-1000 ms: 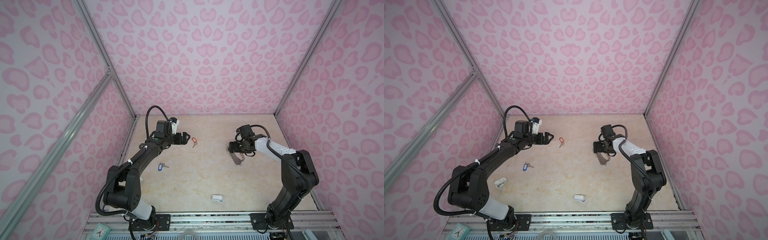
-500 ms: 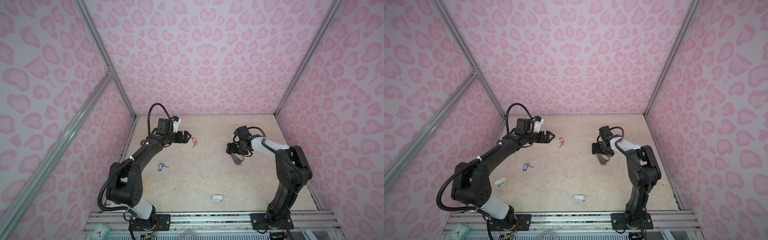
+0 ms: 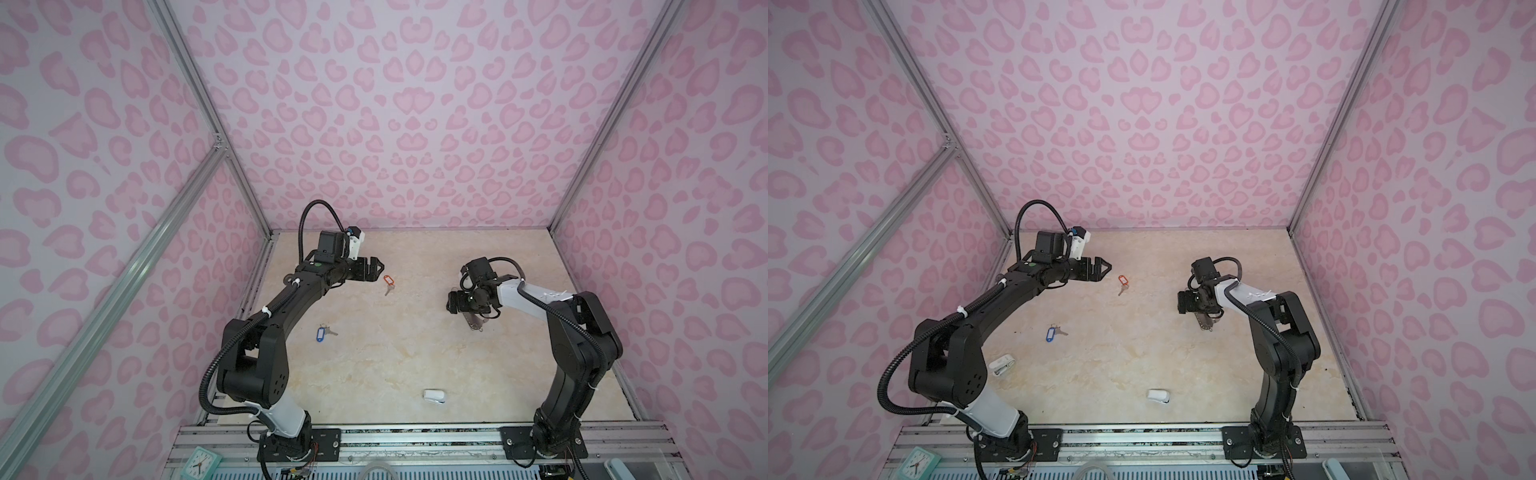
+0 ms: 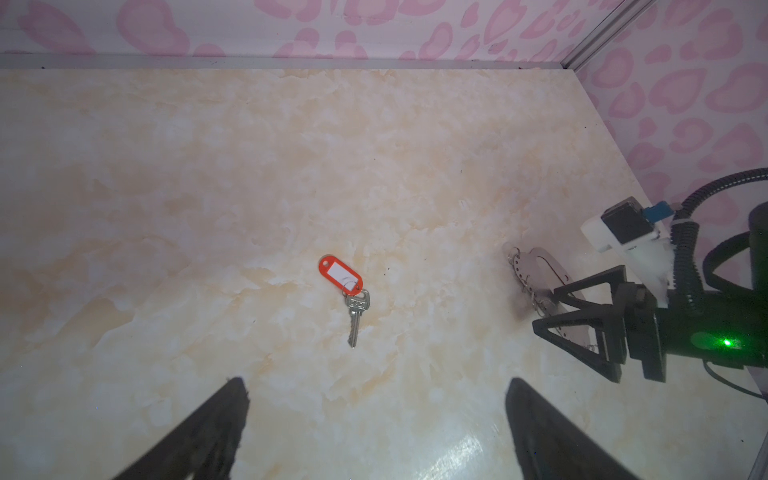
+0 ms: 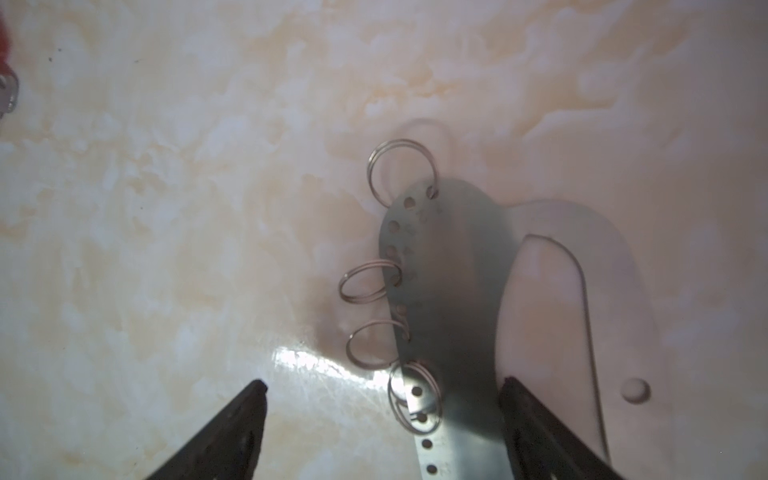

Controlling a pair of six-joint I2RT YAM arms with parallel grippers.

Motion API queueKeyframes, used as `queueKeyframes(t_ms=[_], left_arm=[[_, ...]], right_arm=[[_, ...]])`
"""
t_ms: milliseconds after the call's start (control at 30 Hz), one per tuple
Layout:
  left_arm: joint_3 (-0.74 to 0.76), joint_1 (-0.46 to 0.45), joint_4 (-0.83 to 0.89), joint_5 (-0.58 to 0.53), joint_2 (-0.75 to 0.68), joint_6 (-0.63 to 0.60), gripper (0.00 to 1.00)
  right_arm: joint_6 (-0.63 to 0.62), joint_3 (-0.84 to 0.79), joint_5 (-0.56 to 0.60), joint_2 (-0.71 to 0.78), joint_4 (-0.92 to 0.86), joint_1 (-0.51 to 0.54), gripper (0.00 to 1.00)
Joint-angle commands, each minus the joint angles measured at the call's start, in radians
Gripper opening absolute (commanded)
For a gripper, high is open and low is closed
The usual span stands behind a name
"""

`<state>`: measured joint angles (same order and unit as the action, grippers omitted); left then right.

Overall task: Put the keys on the keyring
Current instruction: 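Raise the left arm forward while the right gripper moves over the metal keyring plate, then lower the right gripper onto the plate's ring edge and pinch it closed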

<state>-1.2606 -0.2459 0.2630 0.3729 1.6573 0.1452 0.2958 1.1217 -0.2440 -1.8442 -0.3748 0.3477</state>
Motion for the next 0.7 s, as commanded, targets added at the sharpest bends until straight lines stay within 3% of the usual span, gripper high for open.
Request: queueKeyframes(t_ms=[0, 333, 567, 667], left_arm=[[-0.013, -0.003, 0.002, 0.004, 0.012, -0.011, 0.98], [-0.014, -0.006, -0.001, 0.012, 0.026, -0.01, 0.98], [-0.036, -0.006, -0.015, 0.028, 0.035, 0.024, 0.98], [-0.041, -0.006, -0.018, 0.026, 0.023, 0.044, 0.98]], right_arm=[[0.02, -0.017, -0.062, -0.009, -0.06, 0.027, 0.88], [0.088, -0.028, -0.116, 0.002, -0.069, 0.16, 0.87], [-0.056, 0.082, -0.063, 0.016, -0.208, 0.166, 0.87], [-0.161, 0.153, 0.024, 0.023, -0.287, 0.166, 0.87]])
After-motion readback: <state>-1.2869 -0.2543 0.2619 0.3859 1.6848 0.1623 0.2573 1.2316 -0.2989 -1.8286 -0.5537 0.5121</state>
